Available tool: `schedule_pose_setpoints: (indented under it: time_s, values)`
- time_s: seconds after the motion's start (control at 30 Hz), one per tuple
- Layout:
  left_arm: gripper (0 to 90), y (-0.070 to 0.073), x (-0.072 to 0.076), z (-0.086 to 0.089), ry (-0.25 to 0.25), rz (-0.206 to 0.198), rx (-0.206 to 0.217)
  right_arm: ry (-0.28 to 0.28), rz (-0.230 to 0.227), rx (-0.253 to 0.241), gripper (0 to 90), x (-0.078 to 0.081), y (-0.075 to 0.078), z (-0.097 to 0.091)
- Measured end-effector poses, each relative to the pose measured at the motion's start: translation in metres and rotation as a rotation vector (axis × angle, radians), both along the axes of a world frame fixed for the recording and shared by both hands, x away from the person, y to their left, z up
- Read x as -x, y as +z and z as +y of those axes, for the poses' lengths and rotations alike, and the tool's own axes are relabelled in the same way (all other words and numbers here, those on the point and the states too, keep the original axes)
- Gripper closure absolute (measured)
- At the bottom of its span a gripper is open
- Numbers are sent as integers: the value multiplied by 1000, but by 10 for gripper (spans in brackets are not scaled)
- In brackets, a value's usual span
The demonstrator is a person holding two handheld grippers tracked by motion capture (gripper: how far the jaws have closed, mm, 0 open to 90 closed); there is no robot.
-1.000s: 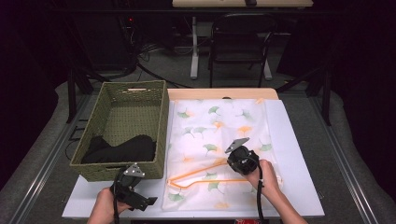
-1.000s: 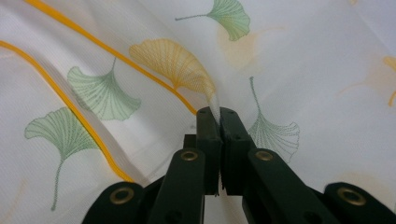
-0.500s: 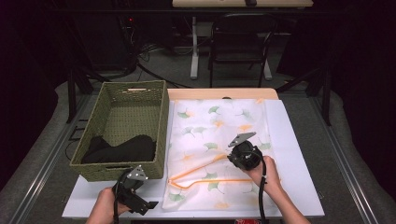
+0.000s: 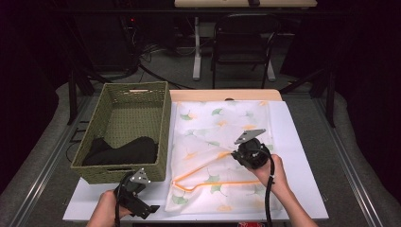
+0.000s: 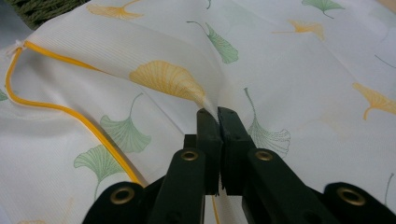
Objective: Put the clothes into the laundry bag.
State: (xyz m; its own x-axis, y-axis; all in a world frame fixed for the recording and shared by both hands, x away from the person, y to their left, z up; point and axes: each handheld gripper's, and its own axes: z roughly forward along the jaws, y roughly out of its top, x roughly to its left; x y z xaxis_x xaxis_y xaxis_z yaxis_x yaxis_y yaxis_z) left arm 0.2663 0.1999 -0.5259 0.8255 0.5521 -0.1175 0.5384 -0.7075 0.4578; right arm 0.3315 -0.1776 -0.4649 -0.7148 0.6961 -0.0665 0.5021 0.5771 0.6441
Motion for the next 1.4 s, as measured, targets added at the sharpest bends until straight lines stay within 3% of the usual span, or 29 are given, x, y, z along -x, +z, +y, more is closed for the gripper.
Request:
schedule_pose_setpoints:
  time_s: [0.5, 0.73, 1.3, 1.4]
  values:
    - [2, 10, 5, -9, -71, 43, -47, 17, 20, 21, 884, -2, -9, 2]
    - [2, 29, 2, -8, -84, 16, -60, 10, 22, 18, 884, -2, -10, 0]
    - [2, 74, -16, -3, -155, 2, -111, -8, 12, 10, 884, -3, -10, -5]
    - [2, 79, -20, -2, -174, 34, -91, -9, 12, 8, 884, -4, -10, -6]
